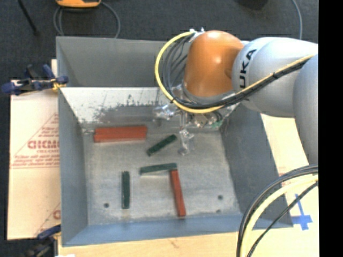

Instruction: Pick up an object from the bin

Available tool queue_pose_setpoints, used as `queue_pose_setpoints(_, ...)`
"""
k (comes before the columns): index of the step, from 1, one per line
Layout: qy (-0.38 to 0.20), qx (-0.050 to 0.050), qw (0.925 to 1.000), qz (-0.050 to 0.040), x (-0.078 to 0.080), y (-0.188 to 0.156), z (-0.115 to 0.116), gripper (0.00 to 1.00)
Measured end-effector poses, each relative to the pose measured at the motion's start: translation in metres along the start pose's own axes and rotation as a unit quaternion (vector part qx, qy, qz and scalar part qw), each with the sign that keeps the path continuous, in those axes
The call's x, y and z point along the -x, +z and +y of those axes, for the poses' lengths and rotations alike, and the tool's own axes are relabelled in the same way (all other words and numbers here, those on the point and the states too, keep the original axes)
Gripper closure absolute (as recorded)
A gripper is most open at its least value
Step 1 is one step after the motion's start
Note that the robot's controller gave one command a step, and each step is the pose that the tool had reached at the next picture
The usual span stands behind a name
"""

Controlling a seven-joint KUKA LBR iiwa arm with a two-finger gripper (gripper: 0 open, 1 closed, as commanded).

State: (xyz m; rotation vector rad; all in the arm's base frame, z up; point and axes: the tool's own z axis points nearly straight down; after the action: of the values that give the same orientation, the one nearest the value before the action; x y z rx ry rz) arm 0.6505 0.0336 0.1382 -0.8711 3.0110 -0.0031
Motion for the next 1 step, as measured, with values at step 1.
queue_pose_setpoints(1, -0.079, -0.001, 0.9969, -0.0006, -0.0012, 0.0616, 0.0019, 0.0)
